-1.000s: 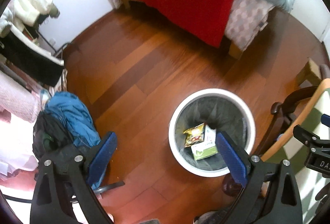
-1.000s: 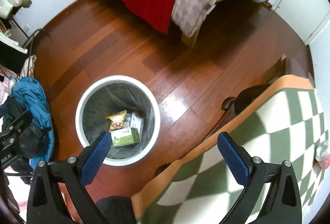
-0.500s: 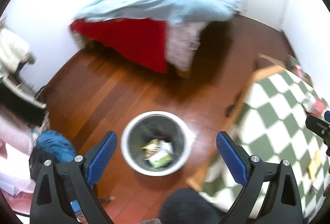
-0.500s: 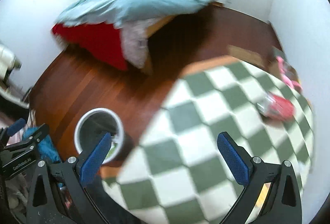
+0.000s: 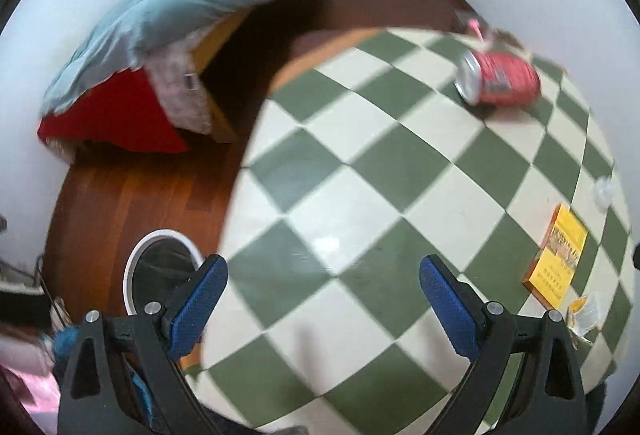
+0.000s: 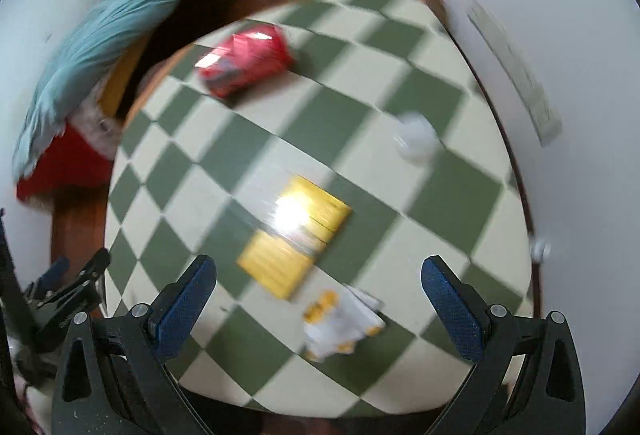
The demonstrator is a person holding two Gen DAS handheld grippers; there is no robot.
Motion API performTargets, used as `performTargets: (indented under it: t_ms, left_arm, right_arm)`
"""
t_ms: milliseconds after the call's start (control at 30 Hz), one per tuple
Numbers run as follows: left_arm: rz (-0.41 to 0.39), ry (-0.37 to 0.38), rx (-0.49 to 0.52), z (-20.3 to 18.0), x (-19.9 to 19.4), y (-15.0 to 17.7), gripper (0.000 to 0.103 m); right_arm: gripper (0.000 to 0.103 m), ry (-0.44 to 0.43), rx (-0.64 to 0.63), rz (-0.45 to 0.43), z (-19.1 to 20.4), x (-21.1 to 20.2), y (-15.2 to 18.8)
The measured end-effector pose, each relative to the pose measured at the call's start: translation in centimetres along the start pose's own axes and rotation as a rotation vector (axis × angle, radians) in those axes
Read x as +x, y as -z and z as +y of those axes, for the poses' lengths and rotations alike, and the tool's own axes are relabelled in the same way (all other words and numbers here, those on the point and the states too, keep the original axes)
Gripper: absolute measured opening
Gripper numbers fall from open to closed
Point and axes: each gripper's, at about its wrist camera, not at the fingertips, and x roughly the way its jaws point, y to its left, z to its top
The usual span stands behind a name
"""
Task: Collect trash
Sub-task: 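Move both tools back over the checkered table, then grasp the crumpled yellow wrapper with the right tool while the left grasps the yellow cigarette pack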
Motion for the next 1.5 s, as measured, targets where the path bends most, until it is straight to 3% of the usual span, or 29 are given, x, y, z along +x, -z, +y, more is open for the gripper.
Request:
performTargets:
  t_ms: [167, 267, 333, 367, 400, 433, 633, 767, 967, 1200, 1267, 1300, 1333, 1500]
  left_arm:
    - [0.03, -0.012, 0.07, -3.1, 1.2, 1.1, 0.098]
    - [0.042, -0.016, 0.099, -3.9, 1.4, 1.9, 0.098]
    - [0.046, -0.02, 0.115, -4.3, 1.6, 2.2, 0.098]
    - [0.051, -0.017, 0.121, -4.5, 1.7, 2.3, 0.098]
    - [0.052, -0.017, 0.125, -4.7, 1.7, 2.4, 0.098]
    - [0.052, -0.017, 0.129, -4.8, 1.6, 2.5, 0.098]
    - [0.039, 0.02, 0.168, -6.7, 0.7, 2.3, 0.098]
    - [0.034, 0.092, 0.244, -10.1, -0.1, 1.8, 0.098]
    - [0.087, 0.245, 0.364, -16.6, 0.4, 0.9, 0.098]
    - [0.152, 0.305, 0.451, -21.1, 2.8, 0.3, 0.097]
    - [0.141, 0.324, 0.438, -21.3, 3.1, 0.0, 0.086]
    - [0.141, 0.332, 0.433, -21.3, 3.1, 0.0, 0.064]
    - [0.148, 0.351, 0.42, -21.2, 3.0, -0.1, 0.058]
    - [0.102, 0.333, 0.411, -20.8, 1.9, 0.0, 0.057]
  right_arm:
    - [0.102, -0.031, 0.133, 0.061, -3.4, 3.5, 2.3]
    - [0.083, -0.044, 0.135, 0.062, -3.6, 4.9, 3.4]
    - [0.064, -0.047, 0.103, 0.061, -3.2, 5.8, 4.1]
    - [0.062, -0.022, 0.065, 0.041, -2.6, 5.9, 4.5]
    - [0.043, -0.015, 0.033, 0.029, -2.3, 5.9, 4.7]
    - [0.031, -0.019, 0.004, 0.03, -1.8, 6.1, 4.9]
    - [0.03, -0.01, -0.047, -0.037, -1.5, 4.4, 5.0]
    - [0.03, 0.064, -0.042, -0.064, -4.0, 2.9, 3.8]
    - [0.03, 0.139, 0.042, -0.042, -9.8, 2.5, 2.4]
    - [0.03, 0.156, 0.058, -0.019, -12.0, 2.8, 2.1]
    - [0.03, 0.153, 0.055, -0.023, -12.0, 2.7, 2.0]
    - [0.03, 0.153, 0.053, -0.026, -11.9, 2.5, 2.0]
    - [0.03, 0.151, 0.051, -0.03, -11.8, 2.3, 2.0]
    - [0.029, 0.141, 0.028, -0.053, -10.7, 1.3, 1.7]
